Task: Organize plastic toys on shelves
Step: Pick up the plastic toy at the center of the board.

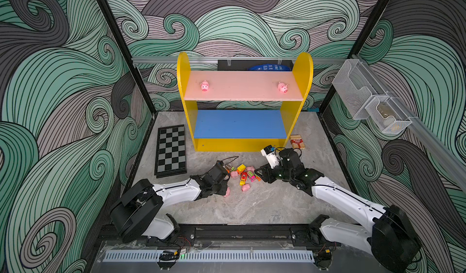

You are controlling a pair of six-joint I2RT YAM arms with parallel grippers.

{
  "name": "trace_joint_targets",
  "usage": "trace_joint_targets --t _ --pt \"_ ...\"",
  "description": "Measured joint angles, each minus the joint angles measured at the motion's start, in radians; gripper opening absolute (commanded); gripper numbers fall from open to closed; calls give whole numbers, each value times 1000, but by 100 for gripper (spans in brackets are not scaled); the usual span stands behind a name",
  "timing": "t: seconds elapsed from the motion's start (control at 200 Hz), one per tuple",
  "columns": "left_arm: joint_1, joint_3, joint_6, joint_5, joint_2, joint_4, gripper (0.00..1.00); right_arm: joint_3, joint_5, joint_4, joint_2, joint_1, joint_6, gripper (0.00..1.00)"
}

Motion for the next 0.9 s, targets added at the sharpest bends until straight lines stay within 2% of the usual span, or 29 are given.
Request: trace_joint_targets --t 0.185,0.29,0.43,0.645,0.901 --pt "0 0 -13 -24 -62 -48 43 0 1 0 0 4 0 46" --pt "0 0 -8 -5 -136 -48 44 -1 -2 0 8 13 0 46" --pt "0 -3 10 77 -203 -24 44 -2 -4 0 39 38 0 46" --pt "0 -60 14 162 -200 -2 43 -2 -3 0 68 68 0 46" --pt "0 -110 2 169 -196 0 44 -2 2 0 69 85 1 46"
